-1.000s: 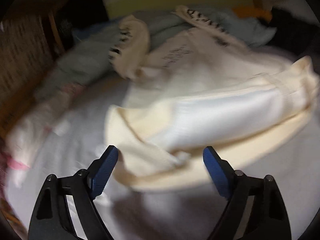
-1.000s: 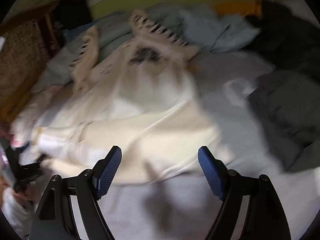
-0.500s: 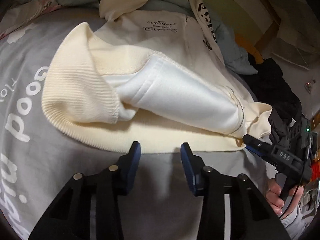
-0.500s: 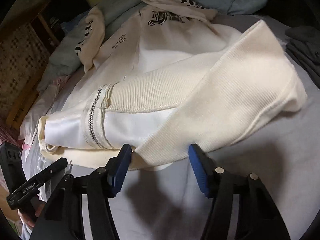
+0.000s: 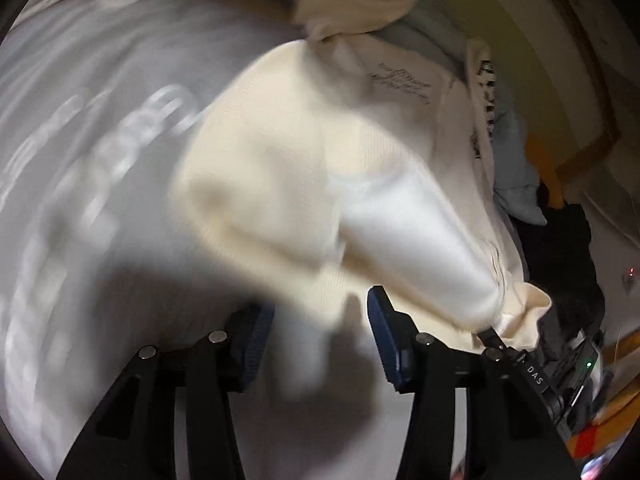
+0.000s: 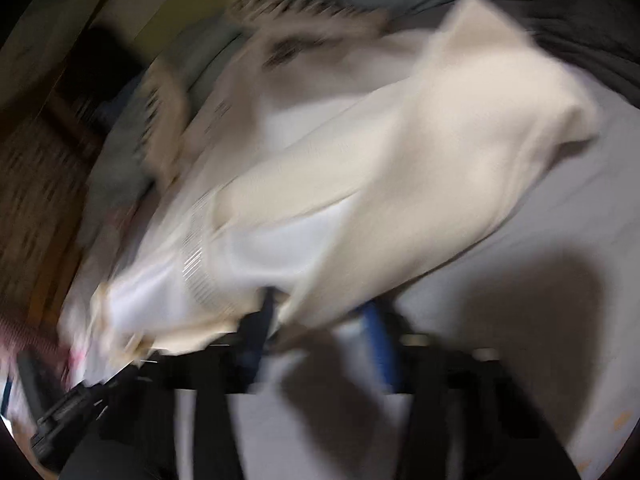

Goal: Fold large clothes

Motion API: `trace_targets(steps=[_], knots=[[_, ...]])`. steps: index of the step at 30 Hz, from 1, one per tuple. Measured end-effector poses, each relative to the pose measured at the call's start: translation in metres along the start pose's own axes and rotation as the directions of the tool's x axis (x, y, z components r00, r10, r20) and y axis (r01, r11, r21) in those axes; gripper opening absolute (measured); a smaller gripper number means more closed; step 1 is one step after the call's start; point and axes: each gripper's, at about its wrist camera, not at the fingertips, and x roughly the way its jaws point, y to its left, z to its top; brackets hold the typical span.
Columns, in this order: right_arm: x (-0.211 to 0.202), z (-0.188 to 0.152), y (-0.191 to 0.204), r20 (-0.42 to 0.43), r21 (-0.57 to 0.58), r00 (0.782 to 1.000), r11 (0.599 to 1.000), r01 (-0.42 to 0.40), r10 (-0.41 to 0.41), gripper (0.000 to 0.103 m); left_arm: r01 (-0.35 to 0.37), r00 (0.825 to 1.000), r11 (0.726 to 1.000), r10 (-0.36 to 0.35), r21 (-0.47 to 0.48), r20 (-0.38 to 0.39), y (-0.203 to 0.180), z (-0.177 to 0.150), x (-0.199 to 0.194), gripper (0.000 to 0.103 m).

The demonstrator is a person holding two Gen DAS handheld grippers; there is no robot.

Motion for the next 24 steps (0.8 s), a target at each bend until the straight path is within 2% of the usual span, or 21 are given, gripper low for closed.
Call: trace_targets(steps=[1,2,3,4,5,6,7,9,11,13,15,18,20,22,24], knots=[[0.005,0.002,-0.004,0.029,0.003,0.999,1.0,-0.013,0.012,0.026,-0.035,0.999,0.989,0.034,0.145,0.012,-0.014,0.007,0.015,0.047],[0.008,0.004,-0.006,0.03,0.013,0.999,1.0,-0.015,0.014,0.021,-0.106,0.994,0.958,0.104,0.267,0.023,-0.029,0.01,0.025,0.04],[0.006,0.007,-0.006,0.024,0.032,1.0,0.999,-0.012,0.011,0.018,-0.158,0.987,0.94,0.153,0.303,0.041,-0.036,0.011,0.025,0.021],[0.003,0.009,-0.004,0.026,0.011,1.0,1.0,-0.004,0.003,0.012,-0.128,0.992,0.947,0.12,0.294,0.044,-0.039,0.01,0.021,0.009],[0.001,0.009,-0.001,0.031,-0.023,1.0,1.0,0.007,-0.007,0.009,-0.056,0.998,0.958,0.049,0.281,0.034,-0.038,0.008,0.016,0.002],[-0.003,0.007,0.004,0.045,-0.075,0.999,0.997,0.017,-0.013,0.008,-0.051,0.998,0.959,0.035,0.28,0.059,-0.035,0.004,0.011,0.002],[-0.009,0.007,0.006,0.065,-0.113,0.998,0.993,0.023,-0.015,0.008,-0.081,0.993,0.952,0.053,0.295,0.102,-0.037,-0.002,0.004,0.002],[-0.03,0.005,0.01,0.126,-0.169,0.992,0.986,-0.004,0.025,0.007,-0.099,0.987,0.941,0.052,0.325,0.151,-0.043,-0.012,-0.013,0.001],[-0.053,0.002,0.016,0.197,-0.209,0.979,0.978,-0.015,0.057,0.007,-0.114,0.972,0.913,0.02,0.392,0.236,-0.063,-0.021,-0.043,0.001],[-0.083,-0.002,0.032,0.313,-0.293,0.948,0.955,0.037,0.06,0.007,-0.156,0.934,0.876,-0.019,0.457,0.356,-0.077,-0.032,-0.077,0.002],[-0.107,-0.004,0.038,0.373,-0.319,0.923,0.947,0.038,0.089,0.007,-0.162,0.9,0.873,-0.061,0.46,0.432,-0.085,-0.032,-0.104,0.002],[-0.138,-0.004,0.043,0.425,-0.335,0.895,0.942,0.019,0.133,0.007,-0.102,0.885,0.899,-0.113,0.425,0.451,-0.082,-0.032,-0.133,0.002],[-0.151,-0.007,0.047,0.447,-0.368,0.88,0.93,0.015,0.163,0.007,-0.108,0.873,0.901,-0.116,0.419,0.473,-0.078,-0.039,-0.148,0.002],[-0.154,-0.012,0.05,0.437,-0.386,0.884,0.922,0.02,0.164,0.007,-0.136,0.863,0.895,-0.103,0.424,0.495,-0.074,-0.051,-0.155,0.002],[-0.154,-0.02,0.05,0.411,-0.387,0.897,0.922,0.009,0.164,0.007,-0.197,0.863,0.873,-0.061,0.447,0.501,-0.074,-0.067,-0.146,0.002]])
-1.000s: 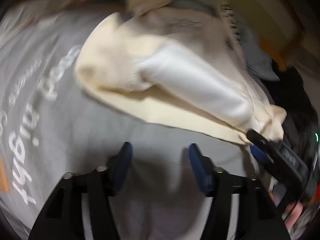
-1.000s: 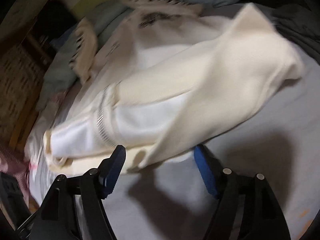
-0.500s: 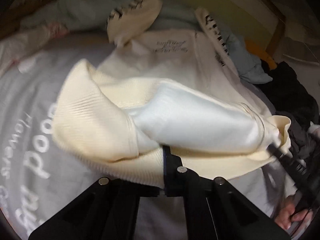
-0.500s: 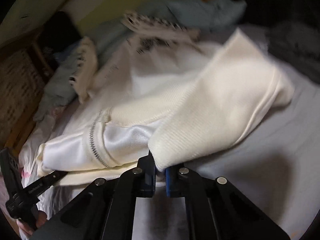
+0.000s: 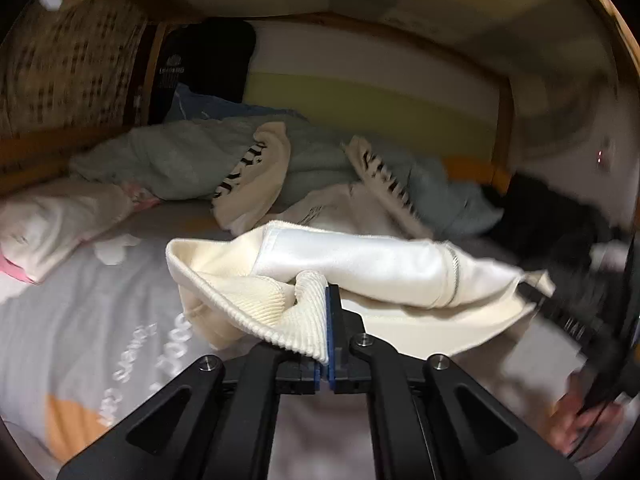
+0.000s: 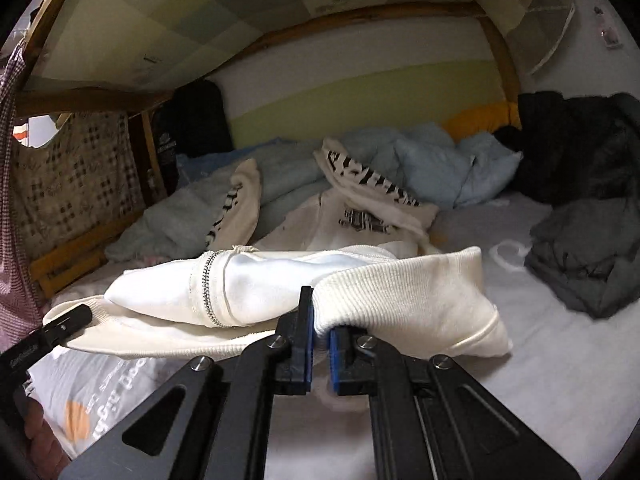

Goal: Fold large clothes

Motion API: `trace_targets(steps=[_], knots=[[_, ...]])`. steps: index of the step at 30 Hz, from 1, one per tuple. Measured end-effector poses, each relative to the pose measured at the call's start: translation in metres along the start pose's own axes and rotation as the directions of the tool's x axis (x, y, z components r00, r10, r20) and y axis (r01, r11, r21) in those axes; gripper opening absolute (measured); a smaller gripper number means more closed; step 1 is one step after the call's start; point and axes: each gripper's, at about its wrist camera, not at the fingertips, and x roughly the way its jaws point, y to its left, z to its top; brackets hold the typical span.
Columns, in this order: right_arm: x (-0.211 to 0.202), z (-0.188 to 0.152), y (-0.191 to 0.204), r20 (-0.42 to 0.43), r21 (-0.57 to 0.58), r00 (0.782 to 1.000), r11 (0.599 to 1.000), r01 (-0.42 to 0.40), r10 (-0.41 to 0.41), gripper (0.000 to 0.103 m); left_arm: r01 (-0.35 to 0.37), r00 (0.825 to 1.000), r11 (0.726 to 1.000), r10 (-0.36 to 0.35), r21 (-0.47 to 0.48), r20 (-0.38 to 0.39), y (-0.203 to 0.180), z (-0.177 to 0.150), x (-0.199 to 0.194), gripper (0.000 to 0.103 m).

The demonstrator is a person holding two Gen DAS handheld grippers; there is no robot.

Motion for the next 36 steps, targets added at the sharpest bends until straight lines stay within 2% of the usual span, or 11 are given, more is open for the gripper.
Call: trace_targets(steps=[4,8,14,21,26,29,31,32,33,35,36], knots=[[0.022,-0.031,0.007,-0.14,-0.062,0.989,0.997,0.036,-0.045,0.007,-0.093,0.979,0.994,0.101,0.05,-0.178,0.011,-0.056,0.05,0.002],[0.069,-0.062,-0.005,-0.366,-0.062,0.928,0.997,0.056,-0.074,0.007,-0.09,0.955,0.993,0.064,-0.078,-0.289,0.035,-0.07,0.075,0.007],[0.052,-0.035,-0.013,-0.223,-0.04,0.973,0.997,0.059,-0.066,0.007,-0.067,0.976,0.997,0.056,-0.047,-0.209,0.03,-0.028,0.073,0.007],[0.117,0.022,-0.018,-0.273,-0.142,0.961,0.99,0.003,-0.042,0.011,-0.09,0.942,0.996,0.082,-0.01,-0.326,0.032,0.044,0.171,0.011],[0.138,0.046,-0.039,-0.322,-0.054,0.945,0.995,-0.086,0.064,0.026,0.088,0.928,0.979,-0.148,-0.183,-0.342,0.055,0.066,0.19,0.014],[0.142,0.049,-0.049,-0.347,-0.065,0.936,0.994,-0.09,0.062,0.029,0.219,0.916,0.969,-0.243,-0.111,-0.32,0.051,0.08,0.18,0.033],[0.146,0.054,-0.066,-0.384,0.023,0.914,0.991,-0.131,0.129,0.032,0.204,0.927,0.976,-0.217,-0.073,-0.306,0.054,0.084,0.174,0.056],[0.15,0.055,-0.072,-0.405,0.073,0.898,0.985,-0.154,0.171,0.038,0.147,0.935,0.986,-0.163,-0.073,-0.316,0.057,0.082,0.173,0.083],[0.158,0.055,-0.077,-0.482,0.119,0.85,0.977,-0.178,0.213,0.044,0.066,0.937,0.995,-0.087,-0.074,-0.339,0.063,0.078,0.172,0.1],[0.17,0.041,-0.068,-0.658,0.062,0.732,0.981,-0.185,0.179,0.052,0.013,0.928,0.998,-0.038,-0.068,-0.371,0.074,0.064,0.166,0.102],[0.167,0.034,-0.063,-0.689,0.016,0.709,0.981,-0.191,0.15,0.052,0.009,0.917,0.998,-0.03,-0.055,-0.397,0.078,0.056,0.165,0.102]])
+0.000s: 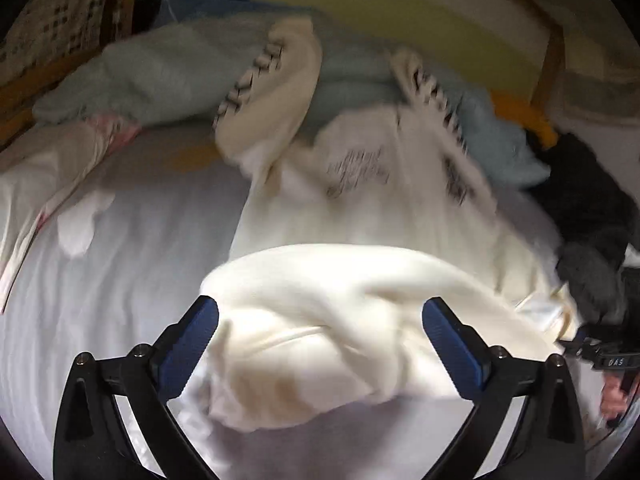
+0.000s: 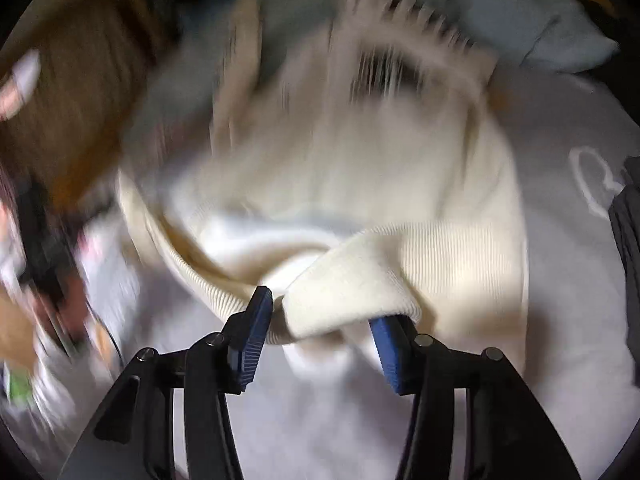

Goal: Fold large clothes

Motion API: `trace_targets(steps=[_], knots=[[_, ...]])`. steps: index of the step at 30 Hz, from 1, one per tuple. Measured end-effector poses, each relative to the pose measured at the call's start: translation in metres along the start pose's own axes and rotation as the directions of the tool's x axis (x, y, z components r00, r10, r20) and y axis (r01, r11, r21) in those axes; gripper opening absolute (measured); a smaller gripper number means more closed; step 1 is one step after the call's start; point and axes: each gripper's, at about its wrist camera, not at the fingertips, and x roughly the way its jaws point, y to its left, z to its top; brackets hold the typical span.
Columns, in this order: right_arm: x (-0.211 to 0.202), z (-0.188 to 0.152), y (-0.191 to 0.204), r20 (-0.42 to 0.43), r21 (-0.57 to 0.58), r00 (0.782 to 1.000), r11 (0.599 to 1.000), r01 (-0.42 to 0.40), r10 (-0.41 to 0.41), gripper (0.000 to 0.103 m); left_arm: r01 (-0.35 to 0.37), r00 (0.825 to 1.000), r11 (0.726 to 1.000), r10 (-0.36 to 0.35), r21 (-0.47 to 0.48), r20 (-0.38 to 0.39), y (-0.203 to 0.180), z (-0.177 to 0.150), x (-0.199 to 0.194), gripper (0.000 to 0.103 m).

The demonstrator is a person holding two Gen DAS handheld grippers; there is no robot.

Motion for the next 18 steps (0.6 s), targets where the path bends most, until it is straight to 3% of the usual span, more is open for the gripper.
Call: trace_targets(steps=[3,6,9,12,14,18], knots=[[0.003,-0.024,0.001,0.014,-0.011,0.999,0.999,0.045,-0.045,0.06,-0.052,0.998,0.999,0.052,0.0,-0.029,0.015,-0.025,0.002,0.103],[0.004,-0.039,-0.013,0.007,0.089,0.999,0.995,-0.036,0.035,0.061,-0.09,0.995,0.995,0.088,-0.041,-0.046,0.022,-0.032,0.008,0.103],[-0.001,-0.053,-0.011,0.01,0.053,0.999,0.998,-0.034,0.034,0.071,-0.13,0.991,0.991,0.128,-0.045,-0.031,0.021,-0.03,0.014,0.103],[-0.016,-0.068,-0.003,0.049,-0.03,0.997,0.998,0.06,-0.059,0.073,-0.234,0.972,0.972,0.234,-0.024,0.033,0.018,-0.034,0.019,0.103],[-0.026,-0.074,-0.006,0.09,-0.021,0.991,0.994,0.103,-0.101,0.073,-0.285,0.955,0.958,0.285,-0.014,0.077,0.018,-0.04,0.025,0.103],[-0.055,-0.073,-0.031,0.213,0.119,0.949,0.97,0.211,-0.232,0.075,-0.275,0.961,0.959,0.277,-0.074,0.019,0.034,-0.04,0.042,0.103]])
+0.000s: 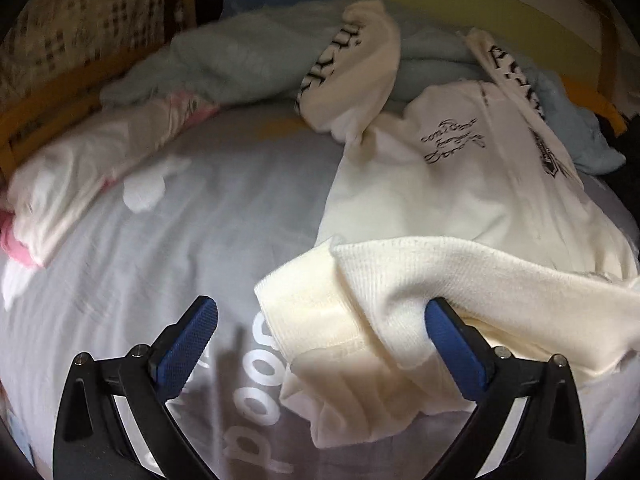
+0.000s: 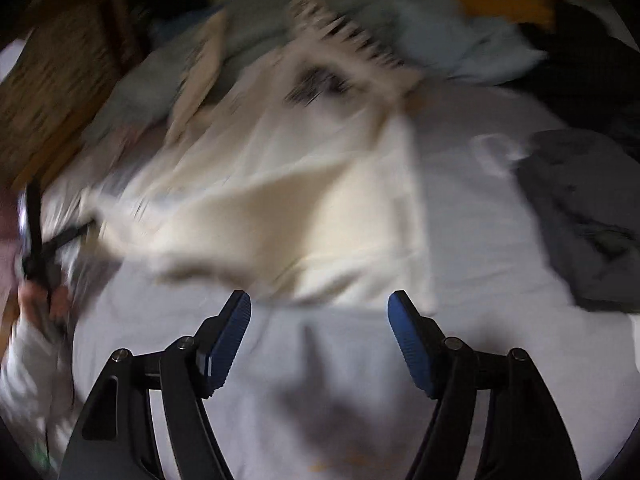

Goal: Fold large clothes

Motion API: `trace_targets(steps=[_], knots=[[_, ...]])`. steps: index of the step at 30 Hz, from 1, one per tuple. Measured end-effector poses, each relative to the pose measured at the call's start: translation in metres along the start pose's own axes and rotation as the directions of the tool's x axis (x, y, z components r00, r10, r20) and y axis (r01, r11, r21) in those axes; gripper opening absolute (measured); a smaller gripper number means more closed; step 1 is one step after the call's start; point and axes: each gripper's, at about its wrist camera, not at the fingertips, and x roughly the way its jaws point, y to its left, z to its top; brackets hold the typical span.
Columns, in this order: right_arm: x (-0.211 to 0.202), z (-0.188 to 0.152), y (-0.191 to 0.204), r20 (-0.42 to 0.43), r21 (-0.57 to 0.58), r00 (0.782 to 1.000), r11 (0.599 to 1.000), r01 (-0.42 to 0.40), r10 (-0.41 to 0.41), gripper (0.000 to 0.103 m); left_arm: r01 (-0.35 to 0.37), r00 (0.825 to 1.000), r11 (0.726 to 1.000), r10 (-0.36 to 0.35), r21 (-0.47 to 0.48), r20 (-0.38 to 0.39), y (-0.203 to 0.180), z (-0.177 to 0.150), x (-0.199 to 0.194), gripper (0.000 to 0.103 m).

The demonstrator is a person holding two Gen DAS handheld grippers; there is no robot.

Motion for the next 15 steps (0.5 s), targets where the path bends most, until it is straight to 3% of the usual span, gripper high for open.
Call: trace_targets(steps=[3,5,7,9,11,12,13,14,15], knots=[[-0.001,0.011,-0.022,0.084,0.067,0.993,0.994,0.083,-0.088,0.079,0.103,0.989,0.991,-0.112,-0.089,-0.099,0.01,0.006,0.03,0.103],[0.013,0.021,-0.026,0.044,0.044,0.999,0.999,0.03,-0.032,0.079,0.157,0.973,0.98,-0.175,-0.121,-0.154,0.015,0.009,0.049,0.103],[0.033,0.028,-0.022,-0.067,0.001,0.994,0.996,-0.092,0.092,0.079,0.161,0.975,0.983,-0.172,-0.085,-0.142,0.011,0.011,0.05,0.103],[0.05,0.031,-0.016,-0.117,-0.071,0.985,0.989,-0.133,0.124,0.079,0.153,0.977,0.986,-0.16,-0.06,-0.139,0.007,0.01,0.05,0.103],[0.067,0.033,-0.012,-0.115,-0.133,0.993,0.991,-0.035,0.02,0.079,0.154,0.977,0.986,-0.161,-0.056,-0.143,0.005,0.009,0.051,0.103],[0.079,0.035,-0.017,-0.121,-0.105,0.992,0.994,0.023,-0.036,0.079,0.157,0.975,0.985,-0.166,-0.066,-0.146,0.006,0.01,0.05,0.103],[0.087,0.036,-0.024,-0.135,-0.046,0.991,0.999,0.002,-0.008,0.072,0.164,0.975,0.984,-0.174,-0.076,-0.142,0.006,0.011,0.049,0.101],[0.088,0.036,-0.028,-0.138,-0.003,0.99,1.0,-0.028,0.027,0.053,0.177,0.973,0.981,-0.187,-0.083,-0.133,0.006,0.012,0.046,0.09],[0.085,0.038,-0.032,-0.117,0.04,0.991,0.997,-0.061,0.065,0.04,0.203,0.969,0.975,-0.213,-0.085,-0.122,0.004,0.013,0.04,0.076]])
